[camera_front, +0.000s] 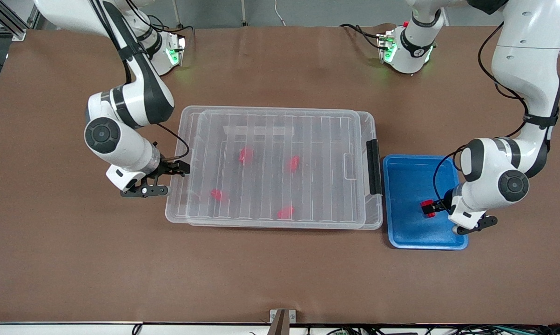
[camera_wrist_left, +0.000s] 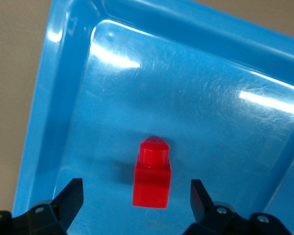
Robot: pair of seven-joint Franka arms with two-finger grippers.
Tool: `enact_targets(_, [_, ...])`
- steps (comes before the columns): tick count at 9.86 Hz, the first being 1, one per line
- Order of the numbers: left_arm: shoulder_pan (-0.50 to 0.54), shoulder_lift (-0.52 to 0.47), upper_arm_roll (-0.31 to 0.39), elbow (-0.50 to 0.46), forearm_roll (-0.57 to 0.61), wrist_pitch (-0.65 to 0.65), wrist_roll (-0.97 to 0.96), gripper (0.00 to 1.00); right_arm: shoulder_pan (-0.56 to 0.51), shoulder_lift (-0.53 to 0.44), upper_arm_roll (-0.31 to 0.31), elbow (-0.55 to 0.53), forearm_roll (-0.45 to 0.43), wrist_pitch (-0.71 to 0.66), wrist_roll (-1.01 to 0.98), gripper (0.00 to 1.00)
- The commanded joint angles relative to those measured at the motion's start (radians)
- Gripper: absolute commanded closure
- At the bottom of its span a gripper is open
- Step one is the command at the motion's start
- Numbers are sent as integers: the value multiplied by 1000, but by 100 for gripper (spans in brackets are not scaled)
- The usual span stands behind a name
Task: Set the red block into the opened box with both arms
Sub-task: 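Grasp the red block with the left gripper while the right gripper grips the lid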
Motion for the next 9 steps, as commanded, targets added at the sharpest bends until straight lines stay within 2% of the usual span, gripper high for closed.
enact_targets(1, [-13, 49, 0, 1, 12, 32, -38, 14, -5, -21, -4, -45, -59, 20, 5, 0])
enact_targets(2, [-19, 55, 0, -1, 12, 40, -54, 18, -13, -21, -5, -45, -64, 16, -3, 0])
enact_targets(3, [-25, 61, 0, -1, 12, 40, -67, 28, -27, -21, -5, -42, -64, 5, -7, 0])
enact_targets(6, [-36, 67, 0, -1, 16, 40, -71, 79, -65, -25, -5, -37, -64, -16, -76, 0])
enact_targets(8, [-36, 64, 0, 2, 16, 39, -68, 100, -79, -28, -7, -39, -64, -19, -107, 0])
enact_targets(9, [-32, 52, 0, 8, 16, 30, -61, 100, -96, -30, -7, -37, -64, -35, -139, 0])
